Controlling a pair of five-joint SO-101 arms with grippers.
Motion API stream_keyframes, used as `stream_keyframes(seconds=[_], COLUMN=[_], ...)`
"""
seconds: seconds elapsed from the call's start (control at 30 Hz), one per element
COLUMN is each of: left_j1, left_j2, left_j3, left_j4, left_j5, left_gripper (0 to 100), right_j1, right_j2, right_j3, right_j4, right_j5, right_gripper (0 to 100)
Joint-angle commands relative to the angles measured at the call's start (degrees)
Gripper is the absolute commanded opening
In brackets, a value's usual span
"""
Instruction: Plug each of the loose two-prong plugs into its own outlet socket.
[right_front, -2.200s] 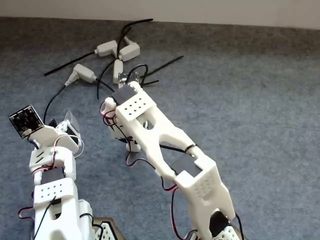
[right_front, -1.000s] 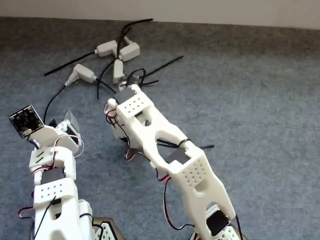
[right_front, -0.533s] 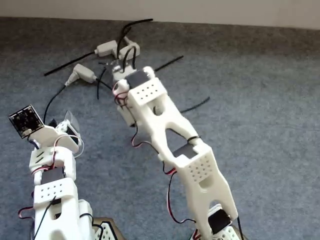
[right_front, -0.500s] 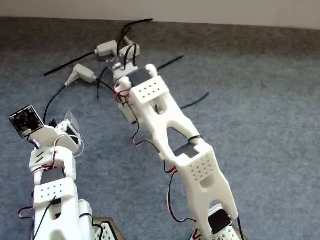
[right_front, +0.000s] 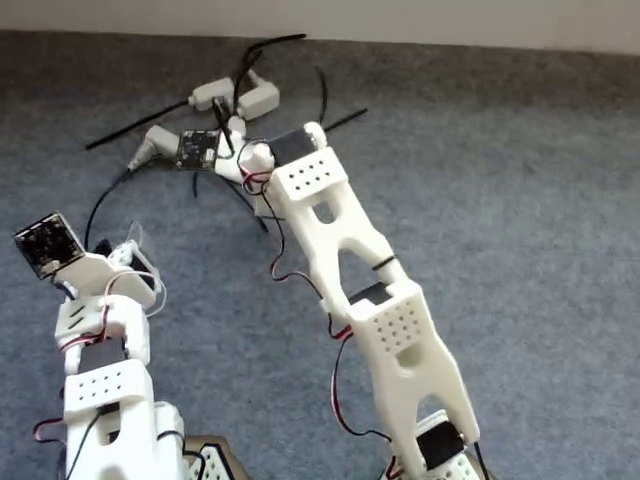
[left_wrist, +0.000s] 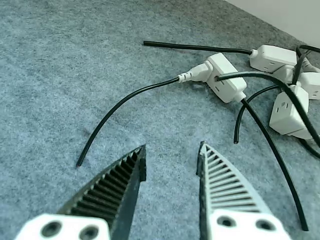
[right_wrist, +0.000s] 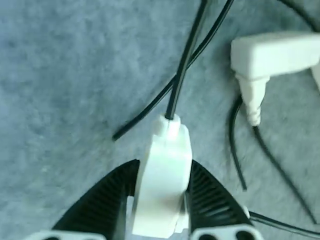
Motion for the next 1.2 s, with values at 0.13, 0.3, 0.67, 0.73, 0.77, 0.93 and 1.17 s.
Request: stream_keyframes(seconds=[0.13,0.3,0.67,0.73,0.77,0.93,1.17], left_j1=[1.1,1.1,1.1,1.19,1.19,3.12,5.14], left_j2=[-1.1,-1.1,-1.1,-1.1,-1.1,-1.1,-1.27], left_j3=[-0.31,-0.31,-0.31,-0.31,-0.31,-0.31,-2.33], left_j4=[-1.23,-1.23,-1.23,-1.23,-1.23,-1.23,-2.02], left_j5=[0.44,0.44,0.44,0.44,0.44,0.35,0.26], left_gripper=[18,18,18,18,18,18,18], right_j1=[0.13,0.48,-0.92,-2.24,-3.12,-5.32,-6.11], right_j2=[0.4,0.84,0.4,0.4,0.4,-8.66,-24.84], right_j3=[-2.77,-7.52,-32.22,-39.52,-43.38,-43.56,-43.74], right_j4=[-8.04,-9.01,-3.74,-1.54,-0.84,-2.86,-9.54], right_j5=[-5.63,-14.68,-26.64,-26.81,-26.81,-26.55,-26.55], right_gripper=[22.3,28.2,28.3,28.3,28.3,28.3,28.3])
